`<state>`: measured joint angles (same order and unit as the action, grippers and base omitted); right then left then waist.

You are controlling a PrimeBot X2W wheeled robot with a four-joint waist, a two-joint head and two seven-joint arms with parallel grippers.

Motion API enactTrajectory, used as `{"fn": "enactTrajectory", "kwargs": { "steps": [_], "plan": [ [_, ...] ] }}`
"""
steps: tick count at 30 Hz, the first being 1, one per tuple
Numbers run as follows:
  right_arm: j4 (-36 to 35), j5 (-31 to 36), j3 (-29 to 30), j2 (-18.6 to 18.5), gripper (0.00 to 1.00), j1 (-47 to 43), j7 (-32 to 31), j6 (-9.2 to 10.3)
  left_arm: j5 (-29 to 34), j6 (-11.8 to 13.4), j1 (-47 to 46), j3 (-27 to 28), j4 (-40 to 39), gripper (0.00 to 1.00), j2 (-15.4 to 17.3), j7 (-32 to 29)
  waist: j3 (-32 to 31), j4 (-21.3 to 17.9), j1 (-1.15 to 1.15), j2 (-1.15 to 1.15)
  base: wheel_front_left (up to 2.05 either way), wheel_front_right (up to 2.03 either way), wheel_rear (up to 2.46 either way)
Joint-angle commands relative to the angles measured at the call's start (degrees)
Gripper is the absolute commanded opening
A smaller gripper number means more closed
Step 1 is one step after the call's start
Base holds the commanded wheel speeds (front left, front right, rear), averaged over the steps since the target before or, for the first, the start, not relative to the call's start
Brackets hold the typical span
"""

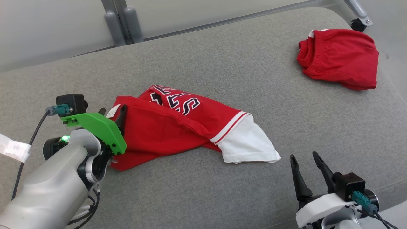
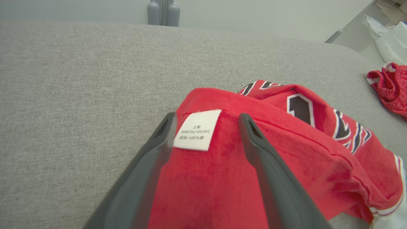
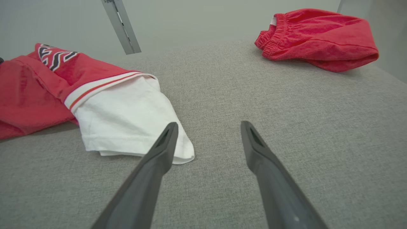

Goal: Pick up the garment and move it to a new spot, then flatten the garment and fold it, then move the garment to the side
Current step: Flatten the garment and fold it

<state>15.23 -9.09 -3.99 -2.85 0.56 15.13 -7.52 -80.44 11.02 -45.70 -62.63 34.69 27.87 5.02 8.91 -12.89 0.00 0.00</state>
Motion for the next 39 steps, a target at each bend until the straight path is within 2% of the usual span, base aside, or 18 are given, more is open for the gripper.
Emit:
{"fn": "enactTrajectory", "kwargs": {
  "steps": [1,7,8,9,10,11,13,15,20,24,27,30,32,35,39],
  "plan": [
    [0.05,0.36,-0.09,-0.10,1.00,0.48,0.01,0.07,-0.14,-0.04,0.62,0.21,0.48,1.00,-0.05,-0.40,0.01,-0.04,0.00,0.00,0.00,0.00,0.00],
    [-0.31,0.42,-0.33,-0.11,1.00,1.00,0.00,0.07,-1.91,-1.74,0.76,1.12,2.69,1.00,-0.74,-1.31,0.52,-0.42,0.00,0.00,0.00,0.00,0.00],
    [-0.32,0.38,-0.28,-0.11,1.00,0.95,0.00,0.07,-2.22,-2.02,0.75,1.23,3.07,0.88,-0.88,-1.38,0.58,-0.48,0.00,0.00,0.00,0.00,0.00],
    [-0.32,0.35,-0.23,-0.10,1.00,0.86,0.00,0.07,-2.45,-2.54,0.74,1.32,3.52,0.59,-1.00,-1.72,0.67,-0.55,0.00,0.00,0.00,0.00,0.00],
    [-0.30,0.33,-0.21,-0.10,1.00,0.81,0.00,0.07,-2.77,-2.91,0.78,1.51,3.85,0.44,-1.10,-1.86,0.73,-0.60,0.00,0.00,0.00,0.00,0.00],
    [-0.30,0.30,-0.18,-0.11,1.00,0.74,0.00,0.07,-3.15,-3.33,0.86,1.63,4.25,0.42,-1.23,-2.10,0.81,-0.66,0.00,0.00,0.00,0.00,0.00],
    [-0.20,0.23,-0.16,-0.10,1.00,0.72,0.00,0.07,-3.49,-3.96,1.05,1.79,5.17,0.30,-1.47,-2.51,0.88,-0.75,0.00,0.00,0.00,0.00,0.00],
    [-0.14,0.13,-0.08,-0.11,1.00,0.79,0.00,0.07,-3.70,-4.71,1.17,1.68,6.09,0.00,-1.80,-2.93,0.89,-0.80,0.00,0.00,0.00,0.00,0.00],
    [0.01,-0.09,0.20,-0.10,1.00,0.68,0.00,0.07,-4.12,-6.30,1.87,1.40,7.90,0.00,-2.92,-3.64,0.53,-0.52,0.00,0.00,0.00,0.00,0.00],
    [0.13,-0.18,0.33,-0.11,1.00,-0.06,0.00,0.07,-2.22,-6.80,1.68,1.96,7.74,0.00,-2.77,1.50,-0.48,-0.02,0.00,0.00,0.00,0.00,0.00],
    [-0.05,-0.03,1.18,-0.10,1.00,-1.15,0.00,0.07,-0.29,-6.31,3.88,1.17,4.93,0.00,-2.10,5.05,-1.71,1.00,0.00,0.00,0.00,0.00,0.00],
    [0.00,0.20,1.92,-0.09,1.00,-2.49,0.00,0.07,0.92,-5.88,7.36,-0.97,-0.33,0.00,-1.03,5.13,-3.06,2.48,0.00,0.00,0.00,0.00,0.00],
    [0.11,0.41,2.20,-0.10,1.00,-3.09,0.00,0.07,1.27,-5.11,10.41,-2.67,-4.80,0.00,0.38,4.68,-3.86,3.53,0.00,0.00,0.00,0.00,0.00],
    [-0.01,0.53,2.63,-0.12,1.00,-4.02,0.00,0.07,0.73,-2.61,16.32,-4.70,-12.49,0.00,2.27,4.42,-5.00,5.50,0.00,0.00,0.00,0.00,0.00],
    [0.08,0.80,2.15,-0.08,1.00,-4.38,0.00,0.07,0.31,0.49,22.88,-7.16,-18.54,0.00,2.39,3.91,-5.84,8.48,0.00,0.00,0.00,0.00,0.00]
  ]
}}
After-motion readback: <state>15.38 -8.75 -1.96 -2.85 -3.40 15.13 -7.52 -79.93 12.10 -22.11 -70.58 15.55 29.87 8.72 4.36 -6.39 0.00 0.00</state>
